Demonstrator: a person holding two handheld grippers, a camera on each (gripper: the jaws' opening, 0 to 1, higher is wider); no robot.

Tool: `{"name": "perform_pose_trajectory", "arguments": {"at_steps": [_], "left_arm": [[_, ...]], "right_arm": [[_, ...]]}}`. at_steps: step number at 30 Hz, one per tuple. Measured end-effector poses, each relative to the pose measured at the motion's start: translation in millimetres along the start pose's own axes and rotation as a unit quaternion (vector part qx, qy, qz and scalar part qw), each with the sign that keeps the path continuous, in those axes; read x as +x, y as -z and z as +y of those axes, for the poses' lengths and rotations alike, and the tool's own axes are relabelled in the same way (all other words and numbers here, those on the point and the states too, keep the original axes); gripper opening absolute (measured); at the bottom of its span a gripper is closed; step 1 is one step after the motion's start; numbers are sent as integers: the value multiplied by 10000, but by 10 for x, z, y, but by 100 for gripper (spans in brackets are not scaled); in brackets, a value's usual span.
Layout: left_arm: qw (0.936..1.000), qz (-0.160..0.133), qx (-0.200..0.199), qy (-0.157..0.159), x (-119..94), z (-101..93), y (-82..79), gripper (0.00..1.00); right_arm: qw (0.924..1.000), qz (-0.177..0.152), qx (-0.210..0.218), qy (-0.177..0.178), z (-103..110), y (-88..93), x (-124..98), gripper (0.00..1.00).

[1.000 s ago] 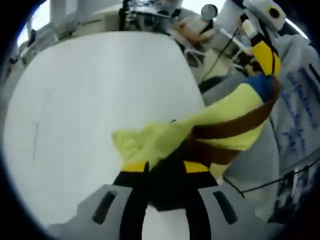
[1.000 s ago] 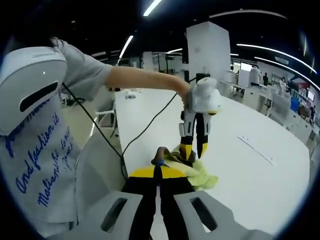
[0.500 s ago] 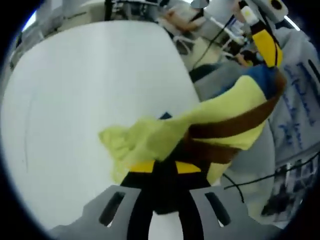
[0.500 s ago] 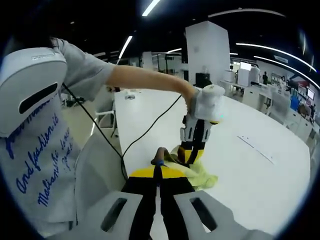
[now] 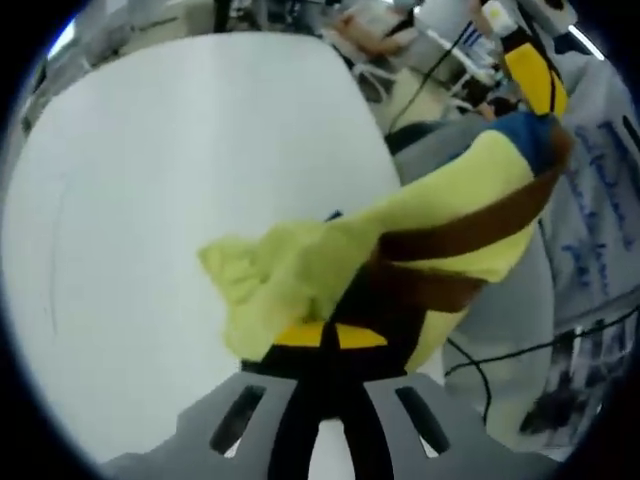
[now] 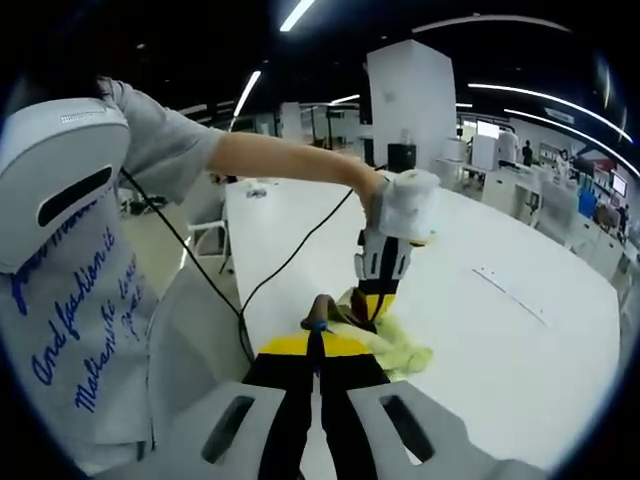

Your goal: Fold the garment on the visible template until the final outline fits inside the template.

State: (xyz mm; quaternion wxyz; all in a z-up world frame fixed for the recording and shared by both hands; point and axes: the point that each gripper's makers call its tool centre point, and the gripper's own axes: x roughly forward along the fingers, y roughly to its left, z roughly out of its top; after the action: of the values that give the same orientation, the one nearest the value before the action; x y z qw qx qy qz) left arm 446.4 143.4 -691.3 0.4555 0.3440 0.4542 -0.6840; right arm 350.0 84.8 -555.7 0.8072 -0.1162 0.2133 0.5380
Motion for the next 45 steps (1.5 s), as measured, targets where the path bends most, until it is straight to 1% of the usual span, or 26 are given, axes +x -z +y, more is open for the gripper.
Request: {"name": "perform_pose_trajectory", "arguments": {"at_steps": [5, 6, 7, 8, 9, 10, 11, 14, 16, 17, 18, 19, 21, 22, 24, 25, 27, 30, 31, 34, 36, 39, 40, 41, 43, 45], "left_arm": [[9999, 13, -98, -131, -35, -15, 15, 0], [9994, -12, -240, -237, -52, -1, 12, 0], [9986, -20, -288, -453, -75, 57, 15, 0], [9984, -26, -192, -526, -92, 69, 11, 0], [9988, 8, -28, -499, -113, 43, 23, 0], [9986, 6, -55, -526, -126, 42, 27, 0], [9982, 40, -200, -558, -145, 28, 41, 0], [9953, -241, -418, -835, -211, 114, 4, 0], [9937, -368, -362, -997, -262, 130, -51, 0], [9922, -377, -278, -1153, -299, 173, -29, 0], [9917, -358, -216, -1212, -327, 177, 10, 0], [9924, -384, -272, -1139, -335, 128, 0, 0], [9906, -493, -298, -1237, -350, 95, -24, 0], [9882, -586, -345, -1375, -375, 108, -30, 0], [9858, -683, -433, -1471, -434, 151, 46, 0], [9843, -731, -440, -1542, -466, 194, 54, 0], [9825, -791, -472, -1621, -518, 186, 71, 0], [9741, -1140, -607, -1856, -639, 185, 24, 0], [9695, -1253, -672, -1995, -660, 167, -12, 0], [9630, -1383, -677, -2212, -769, 175, 29, 0], [9611, -1473, -753, -2214, -830, 145, 51, 0], [9568, -1540, -758, -2347, -927, 138, 74, 0], [9539, -1574, -749, -2443, -983, 163, 87, 0], [9487, -1619, -746, -2611, -1034, 201, 91, 0], [9475, -1661, -745, -2628, -1081, 176, 114, 0], [9440, -1754, -812, -2674, -1142, 176, 136, 0]], "right_arm": [[10000, 30, 12, 31, -22, 12, -2, 1], [10000, 41, 25, 50, -35, 18, -3, 1], [10000, 49, 40, 68, -47, 24, -3, 1], [9999, 60, 52, 86, -63, 33, -3, 1], [9999, 62, 63, 89, -72, 39, -3, 1], [9999, 64, 94, 93, -83, 44, -2, 1], [9998, 71, 129, 115, -100, 49, 1, 1], [9995, 89, 191, 220, -165, 65, 0, 1], [9993, 96, 234, 270, -198, 76, -5, 1], [9992, 99, 254, 291, -210, 80, -7, 1], [9991, 101, 266, 312, -221, 85, -9, 1], [9990, 105, 277, 325, -230, 89, -9, 1], [9988, 119, 295, 363, -256, 101, -7, 1], [9987, 122, 307, 389, -273, 107, -7, 1], [9984, 126, 341, 424, -304, 116, -9, 1], [9983, 130, 346, 442, -317, 120, -11, 1], [9980, 148, 358, 490, -353, 132, -15, 1], [9974, 172, 376, 582, -421, 151, -23, 1], [9971, 173, 394, 623, -456, 156, -27, 1], [9961, 148, 412, 770, -560, 153, -23, 1], [9954, 160, 404, 856, -634, 153, -12, 1], [9944, 193, 363, 973, -744, 149, 3, 1], [9940, 181, 353, 1023, -793, 134, 7, 1], [9936, 156, 351, 1063, -825, 119, 6, 1], [9927, 92, 371, 1141, -891, 82, 6, 1], [9919, 66, 347, 1219, -958, 52, 12, 1]]}}
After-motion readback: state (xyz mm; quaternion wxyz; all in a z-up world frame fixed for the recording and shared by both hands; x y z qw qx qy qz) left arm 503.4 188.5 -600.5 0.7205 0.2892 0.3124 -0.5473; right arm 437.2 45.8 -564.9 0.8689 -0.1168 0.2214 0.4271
